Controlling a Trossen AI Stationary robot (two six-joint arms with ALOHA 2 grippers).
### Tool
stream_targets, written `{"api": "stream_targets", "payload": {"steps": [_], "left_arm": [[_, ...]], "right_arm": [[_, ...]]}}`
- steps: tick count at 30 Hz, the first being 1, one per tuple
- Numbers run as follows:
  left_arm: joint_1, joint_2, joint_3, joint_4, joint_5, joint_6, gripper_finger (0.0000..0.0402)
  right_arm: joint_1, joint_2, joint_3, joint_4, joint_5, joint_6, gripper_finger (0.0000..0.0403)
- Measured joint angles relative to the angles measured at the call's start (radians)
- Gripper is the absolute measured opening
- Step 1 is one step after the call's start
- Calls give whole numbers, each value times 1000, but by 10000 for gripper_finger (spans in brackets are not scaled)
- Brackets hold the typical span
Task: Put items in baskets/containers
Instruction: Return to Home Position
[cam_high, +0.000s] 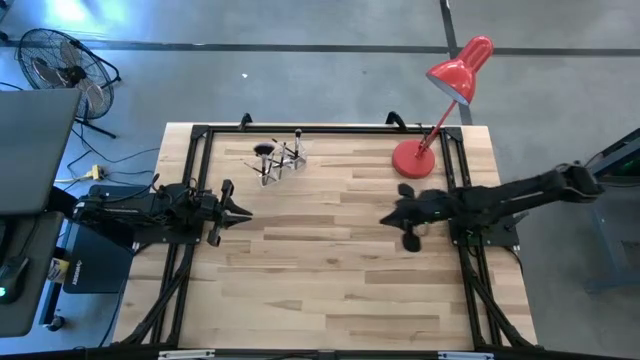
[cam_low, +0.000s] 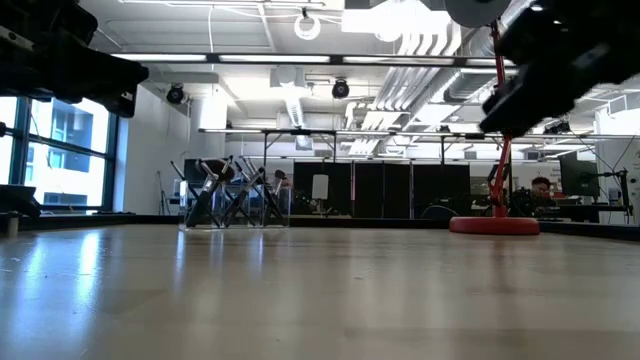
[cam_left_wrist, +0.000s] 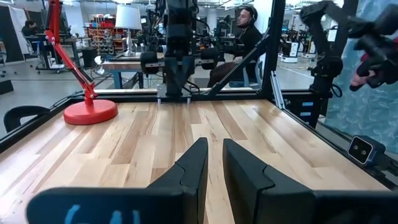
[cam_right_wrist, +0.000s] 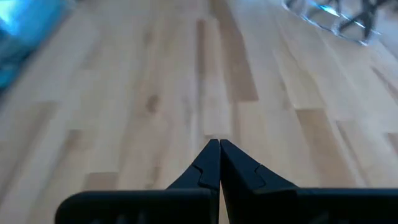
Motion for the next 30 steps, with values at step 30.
{"api": "stream_targets", "payload": {"steps": [30], "left_arm": [[0,0,0,0,3,0,48]], "right_arm": [[0,-902,-358,-1,-169,-47,0]]}}
